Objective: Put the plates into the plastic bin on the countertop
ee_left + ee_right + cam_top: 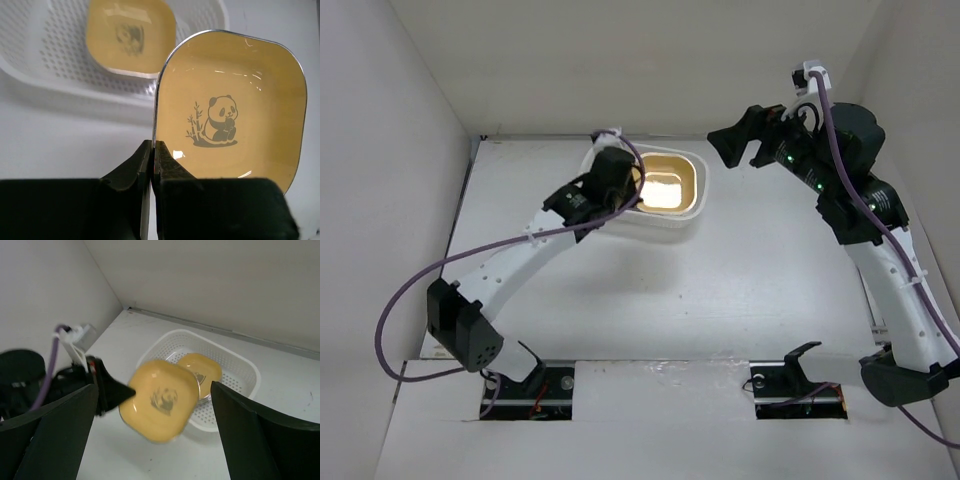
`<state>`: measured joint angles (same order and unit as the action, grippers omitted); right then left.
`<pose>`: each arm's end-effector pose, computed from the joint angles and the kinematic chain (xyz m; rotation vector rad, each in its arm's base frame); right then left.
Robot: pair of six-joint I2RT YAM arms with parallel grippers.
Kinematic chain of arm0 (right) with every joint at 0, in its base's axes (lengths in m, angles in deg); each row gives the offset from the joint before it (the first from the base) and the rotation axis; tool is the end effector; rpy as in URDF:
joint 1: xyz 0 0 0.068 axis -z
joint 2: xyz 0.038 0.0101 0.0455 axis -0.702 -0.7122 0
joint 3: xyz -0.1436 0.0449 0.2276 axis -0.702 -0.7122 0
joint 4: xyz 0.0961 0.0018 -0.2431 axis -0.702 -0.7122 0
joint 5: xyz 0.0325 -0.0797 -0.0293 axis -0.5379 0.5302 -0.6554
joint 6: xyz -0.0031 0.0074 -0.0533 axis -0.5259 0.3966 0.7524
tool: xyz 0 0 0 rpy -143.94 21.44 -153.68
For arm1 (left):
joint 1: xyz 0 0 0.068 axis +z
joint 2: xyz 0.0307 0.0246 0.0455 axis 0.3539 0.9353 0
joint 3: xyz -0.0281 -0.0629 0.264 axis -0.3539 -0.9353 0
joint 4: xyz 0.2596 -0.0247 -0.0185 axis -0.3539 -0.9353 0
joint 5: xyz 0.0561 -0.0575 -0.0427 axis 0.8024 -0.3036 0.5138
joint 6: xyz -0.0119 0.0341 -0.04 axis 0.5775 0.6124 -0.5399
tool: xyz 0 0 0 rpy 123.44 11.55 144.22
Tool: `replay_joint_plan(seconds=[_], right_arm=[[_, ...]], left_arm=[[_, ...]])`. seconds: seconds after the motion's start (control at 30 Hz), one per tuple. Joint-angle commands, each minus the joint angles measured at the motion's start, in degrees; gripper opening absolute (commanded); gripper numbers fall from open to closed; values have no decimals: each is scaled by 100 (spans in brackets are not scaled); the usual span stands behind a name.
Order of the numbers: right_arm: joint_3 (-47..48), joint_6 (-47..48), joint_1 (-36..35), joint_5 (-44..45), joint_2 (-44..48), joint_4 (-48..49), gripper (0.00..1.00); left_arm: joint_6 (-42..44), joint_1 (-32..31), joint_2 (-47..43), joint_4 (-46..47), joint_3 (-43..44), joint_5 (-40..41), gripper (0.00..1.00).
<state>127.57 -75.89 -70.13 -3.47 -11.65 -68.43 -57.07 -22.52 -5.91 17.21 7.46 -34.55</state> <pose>0.2083 0.1052 0.5272 -0.2824 1.6119 0.6494 0.2494 -0.2208 0.3643 0.0037 2.0888 -0.5299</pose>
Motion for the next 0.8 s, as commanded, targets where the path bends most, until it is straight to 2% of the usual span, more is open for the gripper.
replay_joint_plan(seconds=[0.0, 0.2, 0.37, 0.63, 0.73, 0.77], right_arm=[[-71, 18, 119, -192, 115, 209, 100], [-511, -44, 330, -517, 141, 263, 100], [-810, -44, 445, -518, 729, 201, 100], [-872, 18, 550, -623, 1196, -71, 100], [-872, 18, 550, -623, 1248, -124, 100], [-819, 18, 550, -623, 1249, -176, 100]], left_arm=[[393, 596, 307, 269, 733, 306, 0], [1106, 1142, 1721, 728, 1972, 148, 0], [1238, 1599, 2514, 992, 2361, -185, 0], [1247, 1776, 3156, 1063, 2668, -449, 0], [1194, 1776, 3209, 1010, 2721, -624, 12], [1142, 1776, 3209, 1158, 2538, -686, 26]])
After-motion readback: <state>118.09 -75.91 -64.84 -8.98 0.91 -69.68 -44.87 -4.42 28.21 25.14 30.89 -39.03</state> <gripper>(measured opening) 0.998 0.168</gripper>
